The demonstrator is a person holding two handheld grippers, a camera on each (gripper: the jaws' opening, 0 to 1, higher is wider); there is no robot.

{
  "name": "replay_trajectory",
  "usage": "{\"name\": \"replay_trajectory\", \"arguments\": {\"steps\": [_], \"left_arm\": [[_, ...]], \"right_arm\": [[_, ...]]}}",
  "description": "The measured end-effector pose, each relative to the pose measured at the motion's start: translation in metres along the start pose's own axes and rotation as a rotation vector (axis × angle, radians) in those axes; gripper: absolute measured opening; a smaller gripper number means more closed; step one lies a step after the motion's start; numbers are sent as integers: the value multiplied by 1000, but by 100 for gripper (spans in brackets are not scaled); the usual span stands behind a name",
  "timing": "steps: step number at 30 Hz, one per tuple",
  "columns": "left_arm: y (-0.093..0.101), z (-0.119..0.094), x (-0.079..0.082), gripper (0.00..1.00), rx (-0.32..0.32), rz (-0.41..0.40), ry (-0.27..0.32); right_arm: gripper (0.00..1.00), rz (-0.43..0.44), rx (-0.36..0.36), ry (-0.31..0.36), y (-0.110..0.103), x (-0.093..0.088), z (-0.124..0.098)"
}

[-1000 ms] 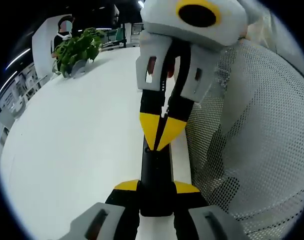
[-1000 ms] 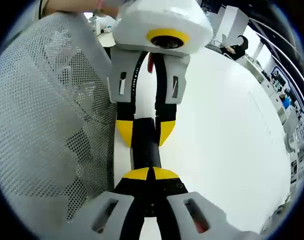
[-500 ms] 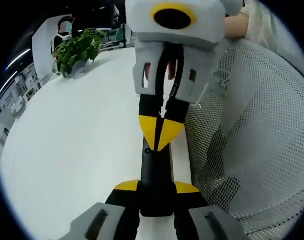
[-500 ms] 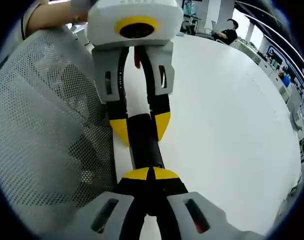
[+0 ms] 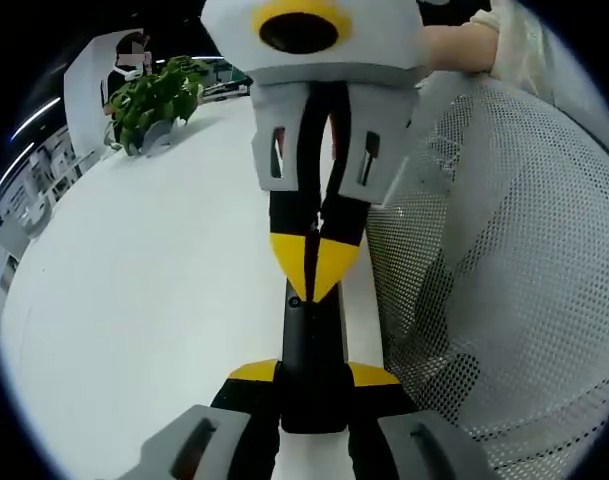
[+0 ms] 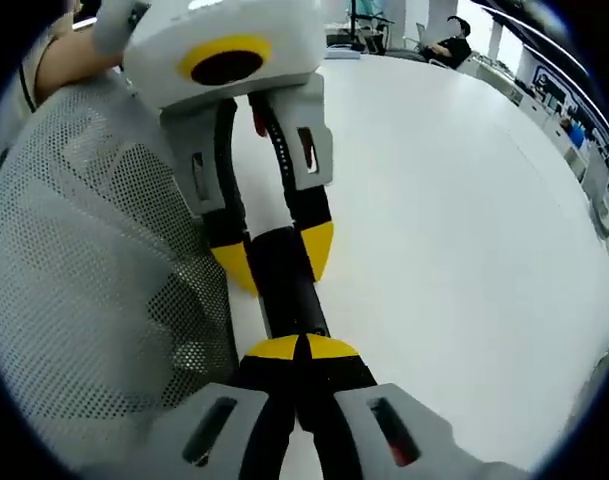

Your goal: Press the specified remote control buttons in sequence, fully releasing each button before pressing the next.

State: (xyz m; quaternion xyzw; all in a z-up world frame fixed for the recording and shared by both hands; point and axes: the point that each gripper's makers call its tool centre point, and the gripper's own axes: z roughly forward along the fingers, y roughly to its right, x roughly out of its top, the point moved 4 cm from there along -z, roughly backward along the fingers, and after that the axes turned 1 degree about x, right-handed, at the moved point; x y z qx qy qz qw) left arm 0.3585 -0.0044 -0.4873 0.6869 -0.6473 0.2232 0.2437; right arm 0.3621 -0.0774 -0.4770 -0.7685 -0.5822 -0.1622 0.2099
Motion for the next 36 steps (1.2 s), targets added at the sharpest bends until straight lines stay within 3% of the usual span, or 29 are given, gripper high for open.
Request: {"name": "replay_trajectory", "arguments": {"steps": [4,7,14,17,27,36], "left_arm": [[0,0,0,24,0,0,0],[0,0,0,24,0,0,0],[-1,1,0,24,0,1,0],[-1,1,0,24,-1,1,-1],[-1,1,0,24,0,11,-4],[-1,1,-1,24,-1,8,-5]], "right_arm": [[0,39,10,19,2,-1,-1],[0,34,-36,6,9,-1,-3],[0,51,-1,-9,11,3,-1],[0,51,36,-53,13,5,1],[0,206,192,-247,19,10,5],[0,252,215,-359,20,13,9]]}}
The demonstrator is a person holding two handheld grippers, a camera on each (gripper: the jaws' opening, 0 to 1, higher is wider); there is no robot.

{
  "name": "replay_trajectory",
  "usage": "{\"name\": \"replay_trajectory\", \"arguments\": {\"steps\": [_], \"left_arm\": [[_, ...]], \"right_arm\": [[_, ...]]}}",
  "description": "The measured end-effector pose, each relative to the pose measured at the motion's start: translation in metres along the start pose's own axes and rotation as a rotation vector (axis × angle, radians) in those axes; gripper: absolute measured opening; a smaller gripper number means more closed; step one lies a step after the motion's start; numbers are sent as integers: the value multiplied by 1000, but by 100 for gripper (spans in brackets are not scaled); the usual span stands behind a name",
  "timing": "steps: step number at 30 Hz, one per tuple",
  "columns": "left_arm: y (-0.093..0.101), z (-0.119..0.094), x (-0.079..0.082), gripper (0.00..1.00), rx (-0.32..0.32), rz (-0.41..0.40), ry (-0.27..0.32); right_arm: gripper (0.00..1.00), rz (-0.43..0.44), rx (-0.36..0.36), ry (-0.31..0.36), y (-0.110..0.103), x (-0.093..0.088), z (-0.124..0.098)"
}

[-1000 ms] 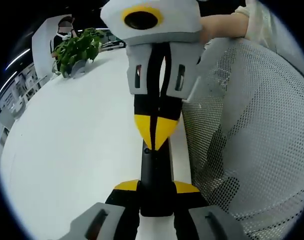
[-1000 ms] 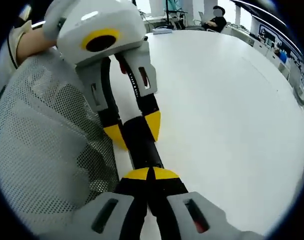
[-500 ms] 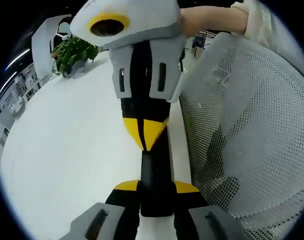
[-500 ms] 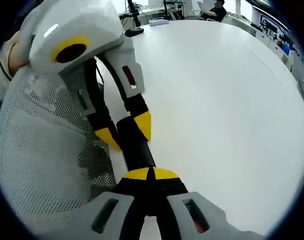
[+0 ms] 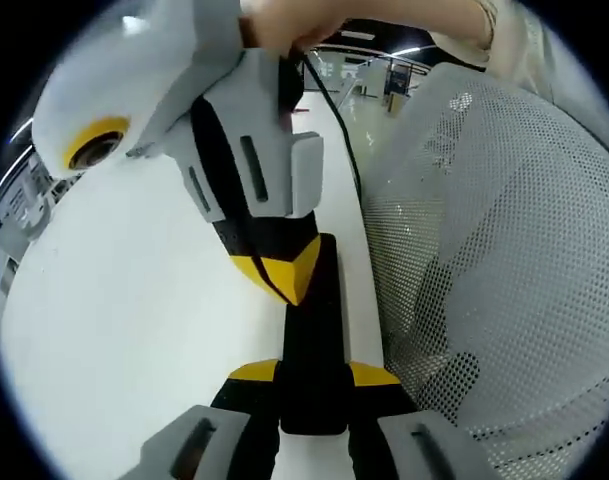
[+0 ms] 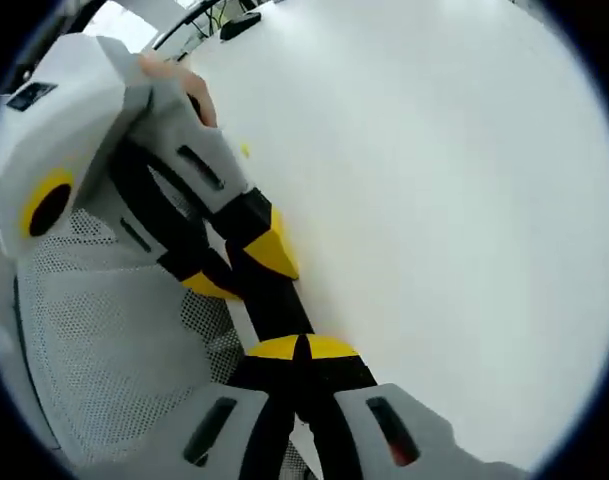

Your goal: Press the specified remote control buttons in sequence, fully releasing each button before pressing the next.

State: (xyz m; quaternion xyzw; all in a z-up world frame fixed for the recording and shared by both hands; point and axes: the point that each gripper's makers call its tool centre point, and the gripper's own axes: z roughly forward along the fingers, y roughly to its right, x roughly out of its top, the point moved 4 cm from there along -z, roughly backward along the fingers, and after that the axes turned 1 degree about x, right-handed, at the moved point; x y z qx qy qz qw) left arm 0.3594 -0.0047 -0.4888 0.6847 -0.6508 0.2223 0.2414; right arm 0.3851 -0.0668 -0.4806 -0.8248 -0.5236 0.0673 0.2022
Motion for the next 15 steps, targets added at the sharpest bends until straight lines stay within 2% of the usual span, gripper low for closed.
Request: {"name": "replay_trajectory", "arguments": {"steps": [3,7,12,15], "left_arm": [[0,0,0,24,1,9,-2],[1,-1,0,24,2,13,-2],[1,-1,0,24,2,12,-1],[1,-1,1,24,2,11,-1]], "right_arm": [[0,60,13,-32,0,0,0],[0,59,12,-54,-1,0,1],[0,56,6,-28,-1,-3,0],[0,16,-11,20,-3,-4,0]]}}
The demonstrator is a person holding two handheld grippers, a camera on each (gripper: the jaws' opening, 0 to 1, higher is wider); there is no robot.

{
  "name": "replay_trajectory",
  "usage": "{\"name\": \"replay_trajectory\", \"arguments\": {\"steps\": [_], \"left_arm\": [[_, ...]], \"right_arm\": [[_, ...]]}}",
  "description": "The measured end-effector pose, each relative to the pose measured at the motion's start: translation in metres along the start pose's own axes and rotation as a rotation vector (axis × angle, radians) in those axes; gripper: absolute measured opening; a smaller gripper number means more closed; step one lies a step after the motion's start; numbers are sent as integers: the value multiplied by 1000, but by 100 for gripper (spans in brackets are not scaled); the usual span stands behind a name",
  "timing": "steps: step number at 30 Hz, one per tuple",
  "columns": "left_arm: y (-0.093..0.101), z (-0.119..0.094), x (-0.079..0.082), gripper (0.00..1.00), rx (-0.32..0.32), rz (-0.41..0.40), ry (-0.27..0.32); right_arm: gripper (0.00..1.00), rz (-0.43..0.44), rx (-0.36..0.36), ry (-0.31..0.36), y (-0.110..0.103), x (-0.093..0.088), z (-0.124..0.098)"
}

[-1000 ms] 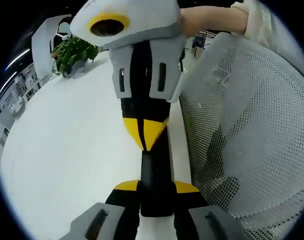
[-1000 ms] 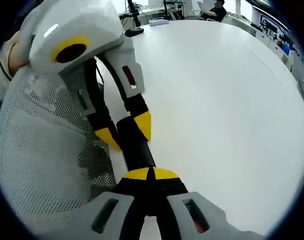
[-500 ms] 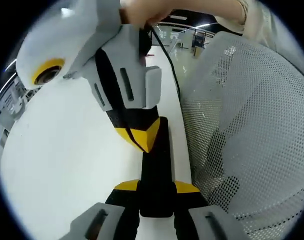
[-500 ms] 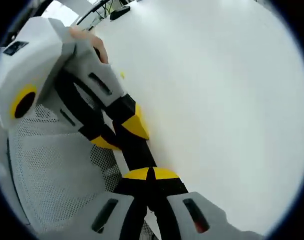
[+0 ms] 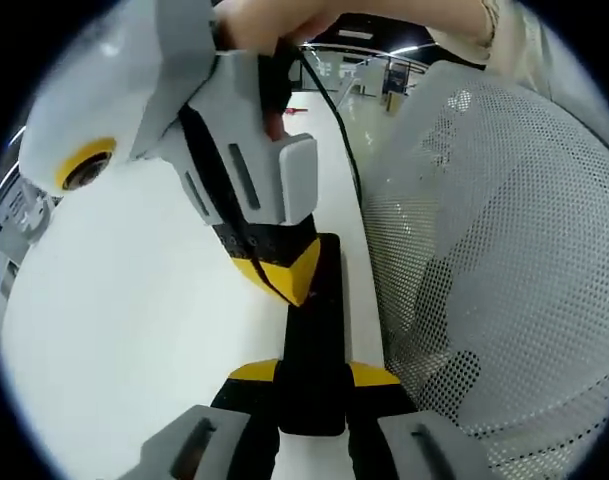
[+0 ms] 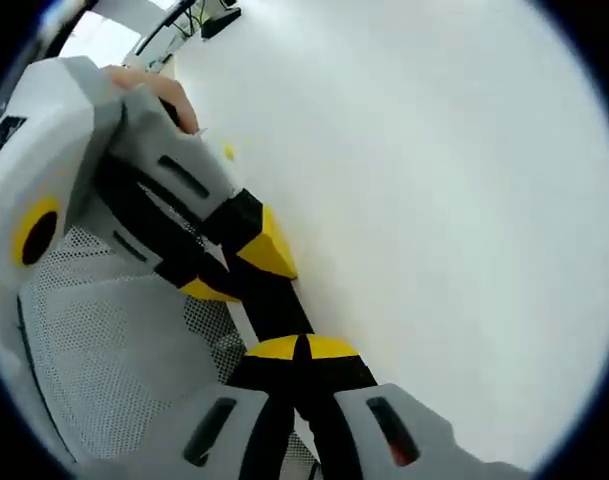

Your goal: Press the specified remote control buttons in sequence, fully releasing each button before pressing the next.

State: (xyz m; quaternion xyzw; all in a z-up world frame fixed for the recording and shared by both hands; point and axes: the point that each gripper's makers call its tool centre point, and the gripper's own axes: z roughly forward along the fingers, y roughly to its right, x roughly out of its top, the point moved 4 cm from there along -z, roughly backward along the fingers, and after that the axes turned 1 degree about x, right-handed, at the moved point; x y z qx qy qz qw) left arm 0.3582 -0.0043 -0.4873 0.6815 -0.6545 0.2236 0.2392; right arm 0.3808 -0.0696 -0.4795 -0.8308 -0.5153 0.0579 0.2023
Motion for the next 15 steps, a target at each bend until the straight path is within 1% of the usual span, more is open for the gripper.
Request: {"name": "replay_trajectory", "arguments": {"steps": [3,4,5,10,12,13,14,15], "left_arm": [[0,0,0,24,0,-1,0],[0,0,0,24,0,-1,0],[0,0,0,24,0,-1,0],[0,0,0,24,0,-2,-1],[0,0,0,24,1,-2,0],[0,0,0,24,1,-2,-1],[0,0,0,24,2,-2,-1],[0,0,0,24,1,-1,-2]], "right_arm": [[0,-150,-50,52,-2,-1,0],[0,-170,-72,80,-4,-2,0],[0,-165,-83,100,-4,-4,0],[0,-158,-127,242,-4,-8,-1],[0,-197,-166,280,-6,-9,-1],[0,-203,-173,287,-7,-10,0],[0,-231,-170,295,-12,-11,1],[0,-241,-201,297,-11,-11,1]]}}
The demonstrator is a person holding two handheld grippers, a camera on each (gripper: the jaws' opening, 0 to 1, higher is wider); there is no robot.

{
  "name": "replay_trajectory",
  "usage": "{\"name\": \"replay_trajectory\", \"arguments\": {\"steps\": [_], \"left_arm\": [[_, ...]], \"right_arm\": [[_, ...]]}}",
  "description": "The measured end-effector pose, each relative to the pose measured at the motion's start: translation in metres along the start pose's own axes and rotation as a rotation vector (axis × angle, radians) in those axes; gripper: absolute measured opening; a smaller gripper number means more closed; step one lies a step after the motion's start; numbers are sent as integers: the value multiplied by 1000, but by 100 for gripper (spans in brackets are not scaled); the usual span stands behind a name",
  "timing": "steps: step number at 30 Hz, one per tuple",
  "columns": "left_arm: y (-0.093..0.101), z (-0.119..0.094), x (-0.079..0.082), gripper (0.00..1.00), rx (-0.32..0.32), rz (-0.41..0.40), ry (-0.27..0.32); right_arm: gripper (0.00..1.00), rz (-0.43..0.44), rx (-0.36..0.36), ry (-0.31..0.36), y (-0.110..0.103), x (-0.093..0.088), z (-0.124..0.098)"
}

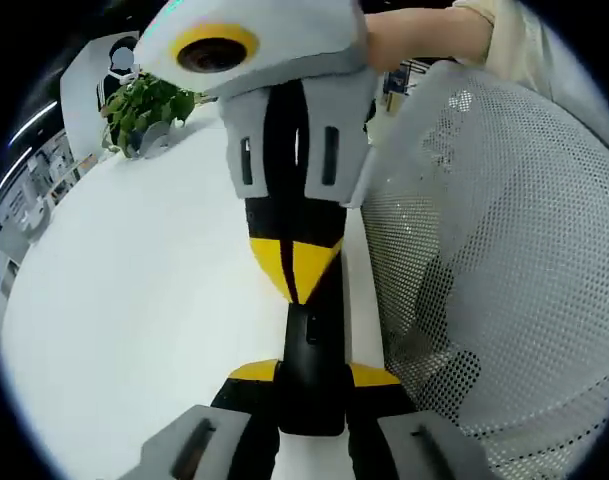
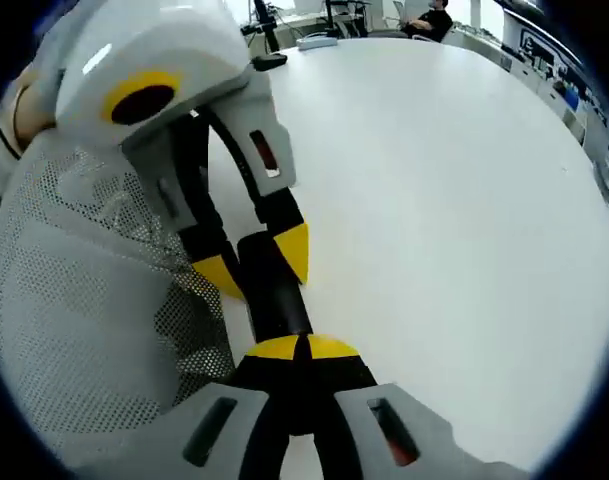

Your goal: Press the specified remote control buttons in sequence, fully releasing each button before pressing the next.

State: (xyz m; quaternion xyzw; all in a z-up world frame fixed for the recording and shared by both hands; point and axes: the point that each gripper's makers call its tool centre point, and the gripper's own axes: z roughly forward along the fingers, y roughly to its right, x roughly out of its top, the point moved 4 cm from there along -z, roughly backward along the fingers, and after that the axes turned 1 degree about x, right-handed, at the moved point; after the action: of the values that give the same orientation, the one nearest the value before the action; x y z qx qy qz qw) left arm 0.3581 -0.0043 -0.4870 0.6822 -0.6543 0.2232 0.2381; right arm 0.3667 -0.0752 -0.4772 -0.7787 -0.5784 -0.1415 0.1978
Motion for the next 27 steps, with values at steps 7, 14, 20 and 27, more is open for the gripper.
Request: {"name": "replay_trajectory", "arguments": {"steps": [7,14,20,27], "left_arm": [[-1,0,0,24,0,-1,0],[-1,0,0,24,0,-5,1],[-1,1,-1,24,-1,-16,7],[-1,2,-1,24,-1,-14,4]], "right_arm": [[0,-119,-7,51,-13,11,1],[0,-161,1,14,-11,11,5],[0,-182,0,-12,-13,12,6],[0,-220,-22,-41,-15,12,6]]}}
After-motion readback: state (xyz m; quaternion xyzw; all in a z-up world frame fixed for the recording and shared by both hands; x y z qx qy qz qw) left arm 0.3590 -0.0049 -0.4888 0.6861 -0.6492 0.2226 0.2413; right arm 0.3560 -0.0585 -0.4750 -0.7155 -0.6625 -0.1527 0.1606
